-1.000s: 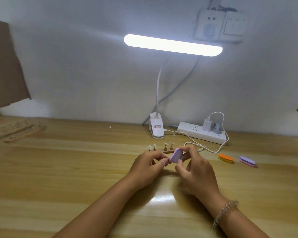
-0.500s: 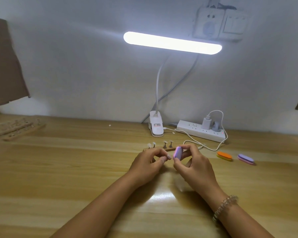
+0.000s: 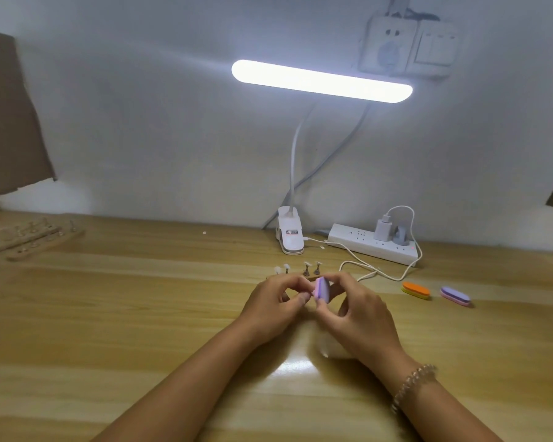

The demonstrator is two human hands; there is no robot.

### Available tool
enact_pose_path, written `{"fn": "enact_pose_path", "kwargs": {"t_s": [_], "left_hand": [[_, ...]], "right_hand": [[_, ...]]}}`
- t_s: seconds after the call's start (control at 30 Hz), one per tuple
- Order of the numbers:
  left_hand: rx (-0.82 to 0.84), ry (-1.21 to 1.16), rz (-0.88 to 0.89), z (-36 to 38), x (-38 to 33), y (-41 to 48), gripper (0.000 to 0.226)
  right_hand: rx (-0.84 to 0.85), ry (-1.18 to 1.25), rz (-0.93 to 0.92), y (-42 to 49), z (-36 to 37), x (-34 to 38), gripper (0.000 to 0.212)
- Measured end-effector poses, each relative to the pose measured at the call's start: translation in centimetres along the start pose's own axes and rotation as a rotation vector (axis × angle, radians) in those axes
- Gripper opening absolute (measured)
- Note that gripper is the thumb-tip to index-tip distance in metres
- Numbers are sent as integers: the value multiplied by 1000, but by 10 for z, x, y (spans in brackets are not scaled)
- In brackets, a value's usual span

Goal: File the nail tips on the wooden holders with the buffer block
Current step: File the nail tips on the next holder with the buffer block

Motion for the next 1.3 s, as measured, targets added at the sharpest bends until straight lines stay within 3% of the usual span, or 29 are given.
{"fn": "enact_pose_path", "kwargs": {"t_s": [0.1, 0.23, 0.37, 0.53, 0.67, 0.73, 0.83, 1.0, 1.13, 1.3], "left_hand": [[-5, -2, 9, 2, -1, 1, 24], [-10, -15, 15, 0, 2, 1, 27], [-14, -7, 20, 1, 2, 2, 18], [-10, -21, 20, 0, 3, 3, 26], [-22, -25, 16, 1, 3, 3, 14], [-20, -35, 11, 1, 3, 3, 15], [-8, -33, 17, 0, 1, 3, 28], [-26, -53, 9, -1, 1, 3, 18], [-14, -63, 6, 0, 1, 2, 20], [-26, -27, -2, -1, 2, 1, 14]], "right_hand": [[-76, 34, 117, 3, -5, -11, 32], [9, 20, -70, -6, 1, 7, 33], [-15, -10, 57, 2, -2, -4, 34], [20, -59, -106, -7, 2, 10, 41], [-24, -65, 21, 1, -2, 0, 38], [-87, -48, -9, -1, -4, 2, 39], [-28, -66, -120, -7, 1, 13, 44], [-45, -70, 20, 1, -2, -1, 39], [-50, -63, -104, -6, 0, 12, 45], [-1, -75, -33, 0, 2, 3, 45]]}}
Point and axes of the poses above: each hand's wrist, its own y-axis towards the middle knuckle, its own z-axis out of the palm, x = y × z, the point moved 2 cm from there along y, towards the middle knuckle, and after that the axes turned 2 degrees about -z, right-handed, at the moved point
